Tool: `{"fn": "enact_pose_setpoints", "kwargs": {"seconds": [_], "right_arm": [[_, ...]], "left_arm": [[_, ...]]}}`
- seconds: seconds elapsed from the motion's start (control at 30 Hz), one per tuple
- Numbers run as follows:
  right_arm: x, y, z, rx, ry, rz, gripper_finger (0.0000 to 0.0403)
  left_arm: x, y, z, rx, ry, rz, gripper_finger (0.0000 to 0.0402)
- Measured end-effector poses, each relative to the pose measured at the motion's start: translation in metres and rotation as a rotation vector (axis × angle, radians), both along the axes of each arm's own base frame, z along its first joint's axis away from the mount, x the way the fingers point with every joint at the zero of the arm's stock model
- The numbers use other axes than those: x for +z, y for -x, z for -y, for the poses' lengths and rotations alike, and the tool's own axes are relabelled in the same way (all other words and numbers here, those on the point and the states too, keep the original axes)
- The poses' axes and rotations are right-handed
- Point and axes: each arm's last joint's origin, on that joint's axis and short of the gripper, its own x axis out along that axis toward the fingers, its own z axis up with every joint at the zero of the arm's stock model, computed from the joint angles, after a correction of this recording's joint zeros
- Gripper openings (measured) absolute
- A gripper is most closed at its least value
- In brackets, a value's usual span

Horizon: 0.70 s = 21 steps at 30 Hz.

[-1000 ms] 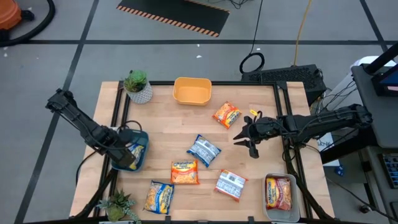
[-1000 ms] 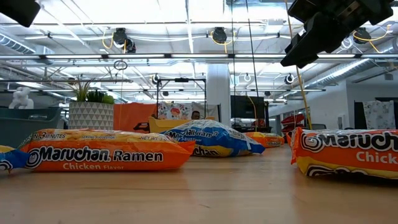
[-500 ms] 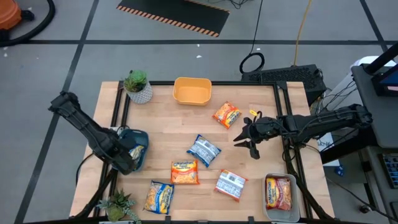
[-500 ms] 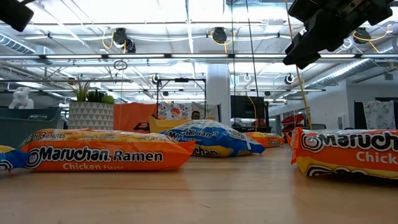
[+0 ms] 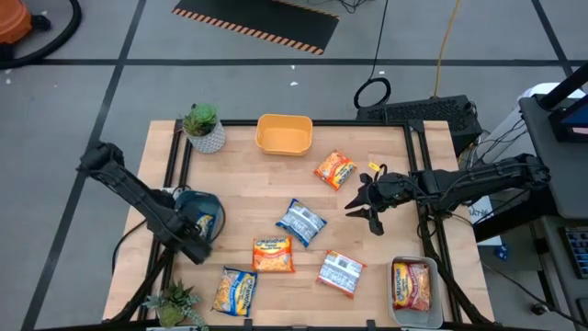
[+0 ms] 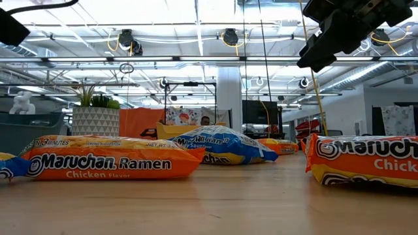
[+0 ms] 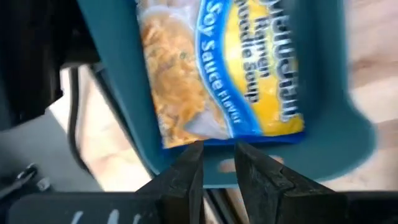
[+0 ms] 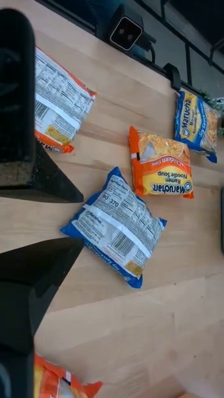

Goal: Sort Maruchan noodles
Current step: Put the top right blue noodle pack into the blue bin

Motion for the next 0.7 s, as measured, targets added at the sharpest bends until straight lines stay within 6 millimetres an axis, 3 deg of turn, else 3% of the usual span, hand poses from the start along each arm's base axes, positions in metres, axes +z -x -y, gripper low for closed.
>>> {"fn": "enact_pose_setpoints", "kwargs": {"seconds": [0.17,0.7], "right_arm": [[0.000,0.000,0.000,0.003,0.004,0.000,0.0096],[0.000,0.000,0.000,0.006,0.007,0.005,0.0096]], "left_arm": [[-0.010,-0.002,0.004,0.034,-0.044,-0.114,0.0097],[-0.043,-0.019,0.017,0.099,-0.160,-0.214,0.0097]]}}
